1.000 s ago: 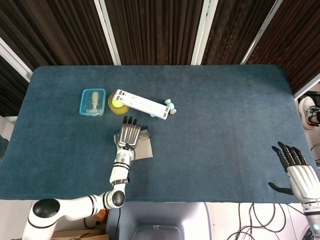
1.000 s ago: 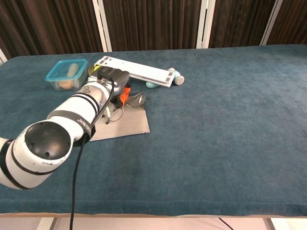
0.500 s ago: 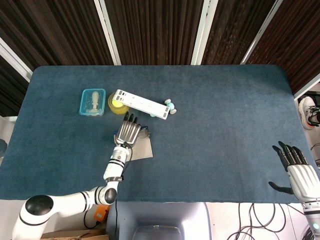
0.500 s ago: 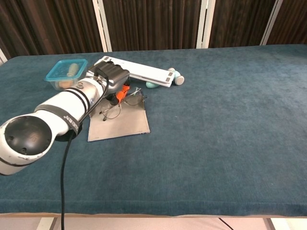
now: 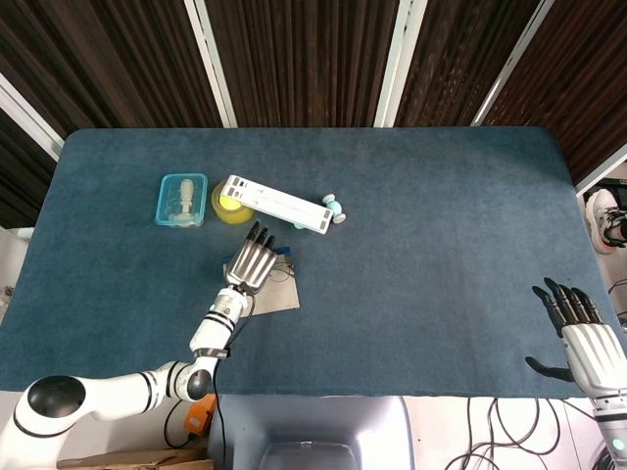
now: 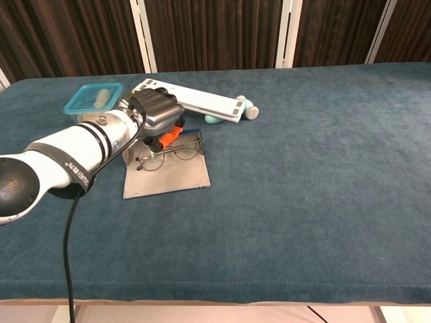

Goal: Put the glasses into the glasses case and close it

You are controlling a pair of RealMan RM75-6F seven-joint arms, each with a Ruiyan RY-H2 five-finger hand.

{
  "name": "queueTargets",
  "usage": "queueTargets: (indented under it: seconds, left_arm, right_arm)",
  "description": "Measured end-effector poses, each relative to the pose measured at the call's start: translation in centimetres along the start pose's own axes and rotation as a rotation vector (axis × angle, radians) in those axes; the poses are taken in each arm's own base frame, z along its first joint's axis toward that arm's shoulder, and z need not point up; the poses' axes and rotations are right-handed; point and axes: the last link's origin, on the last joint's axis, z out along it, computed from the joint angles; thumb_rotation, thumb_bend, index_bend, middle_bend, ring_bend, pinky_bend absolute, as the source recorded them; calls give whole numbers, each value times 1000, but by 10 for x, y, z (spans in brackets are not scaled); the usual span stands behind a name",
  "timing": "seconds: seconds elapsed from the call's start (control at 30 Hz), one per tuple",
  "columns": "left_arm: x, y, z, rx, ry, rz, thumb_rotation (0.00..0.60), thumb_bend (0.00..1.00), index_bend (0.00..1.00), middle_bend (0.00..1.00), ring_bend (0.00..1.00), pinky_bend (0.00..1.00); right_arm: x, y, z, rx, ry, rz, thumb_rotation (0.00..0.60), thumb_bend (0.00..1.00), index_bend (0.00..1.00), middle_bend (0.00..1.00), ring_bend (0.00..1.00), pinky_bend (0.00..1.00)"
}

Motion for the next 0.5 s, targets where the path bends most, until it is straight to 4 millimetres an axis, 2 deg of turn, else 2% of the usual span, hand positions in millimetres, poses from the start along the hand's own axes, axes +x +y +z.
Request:
queueTargets:
  seconds: [0.2,0.37,0.5]
  left_arm:
    - [-4,-6,4,11,1,13,600,547,791,211,71,59]
    - [-6,-9,5,15,19,16,600,535,681,195,72,58]
    - [-7,-11,2,14,26,6,600,481,585,186,71,59]
  right_arm:
    - [1,0,-1,2,0,2,600,252,0,0,0,0]
    - [1,0,0,2,1,3,600,252,0,0,0,0]
    - [0,0,-1,3,-3,1,600,252,0,0,0,0]
